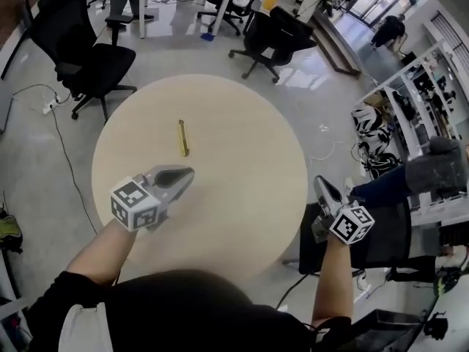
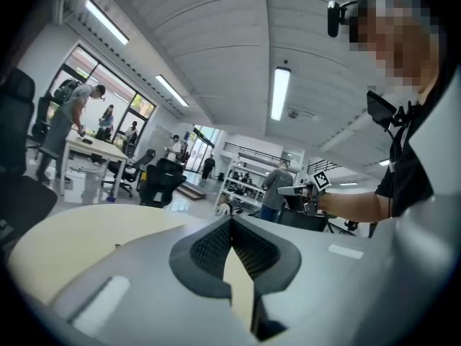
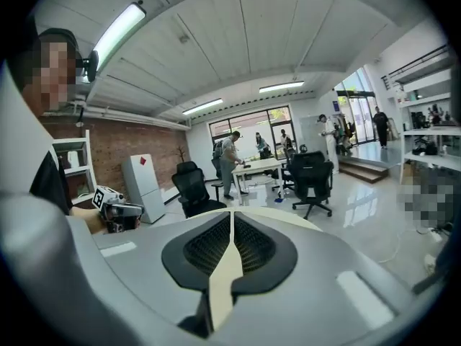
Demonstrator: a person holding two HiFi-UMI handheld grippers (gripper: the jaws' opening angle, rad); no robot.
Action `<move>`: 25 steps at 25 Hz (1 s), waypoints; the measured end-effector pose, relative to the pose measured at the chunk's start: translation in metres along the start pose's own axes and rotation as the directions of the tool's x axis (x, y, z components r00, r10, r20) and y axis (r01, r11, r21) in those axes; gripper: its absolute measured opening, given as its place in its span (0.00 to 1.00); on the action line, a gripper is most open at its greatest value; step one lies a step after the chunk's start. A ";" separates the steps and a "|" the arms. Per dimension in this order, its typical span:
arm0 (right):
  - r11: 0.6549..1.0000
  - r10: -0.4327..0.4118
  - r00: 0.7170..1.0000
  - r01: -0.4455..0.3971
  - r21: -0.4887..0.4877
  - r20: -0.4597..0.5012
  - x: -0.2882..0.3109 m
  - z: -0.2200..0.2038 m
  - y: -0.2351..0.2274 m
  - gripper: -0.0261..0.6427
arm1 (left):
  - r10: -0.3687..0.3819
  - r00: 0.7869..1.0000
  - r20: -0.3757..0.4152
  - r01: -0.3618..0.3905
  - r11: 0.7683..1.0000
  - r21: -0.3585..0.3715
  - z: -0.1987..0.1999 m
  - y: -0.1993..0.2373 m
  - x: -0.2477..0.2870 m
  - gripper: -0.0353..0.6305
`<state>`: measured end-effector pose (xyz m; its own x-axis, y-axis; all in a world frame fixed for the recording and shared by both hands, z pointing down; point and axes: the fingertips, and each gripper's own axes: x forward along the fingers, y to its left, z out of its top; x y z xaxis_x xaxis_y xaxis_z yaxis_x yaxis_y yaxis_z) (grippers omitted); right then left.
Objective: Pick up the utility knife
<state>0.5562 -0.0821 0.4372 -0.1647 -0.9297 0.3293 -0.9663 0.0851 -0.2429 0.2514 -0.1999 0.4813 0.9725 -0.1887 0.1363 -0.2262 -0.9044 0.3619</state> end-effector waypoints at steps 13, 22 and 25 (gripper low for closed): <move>0.955 0.274 0.910 -0.295 -0.022 -0.312 0.332 -0.083 0.084 0.23 | 0.267 0.964 -0.011 -0.268 0.962 -0.060 -0.036 0.170 -0.062 0.05; 0.942 0.272 0.804 -0.334 -0.023 -0.528 0.442 -0.181 0.121 0.31 | 0.327 0.943 -0.059 -0.329 0.943 -0.045 -0.077 0.215 -0.065 0.05; 0.947 0.247 0.783 -0.321 -0.031 -0.571 0.461 -0.206 0.120 0.34 | 0.326 0.942 -0.074 -0.330 0.943 -0.047 -0.090 0.224 -0.058 0.05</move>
<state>0.3238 -0.4267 0.7477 -0.4807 -0.5027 0.7185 -0.8678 0.3901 -0.3077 0.1394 -0.3568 0.6375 0.8388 -0.4441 0.3150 -0.5366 -0.7724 0.3399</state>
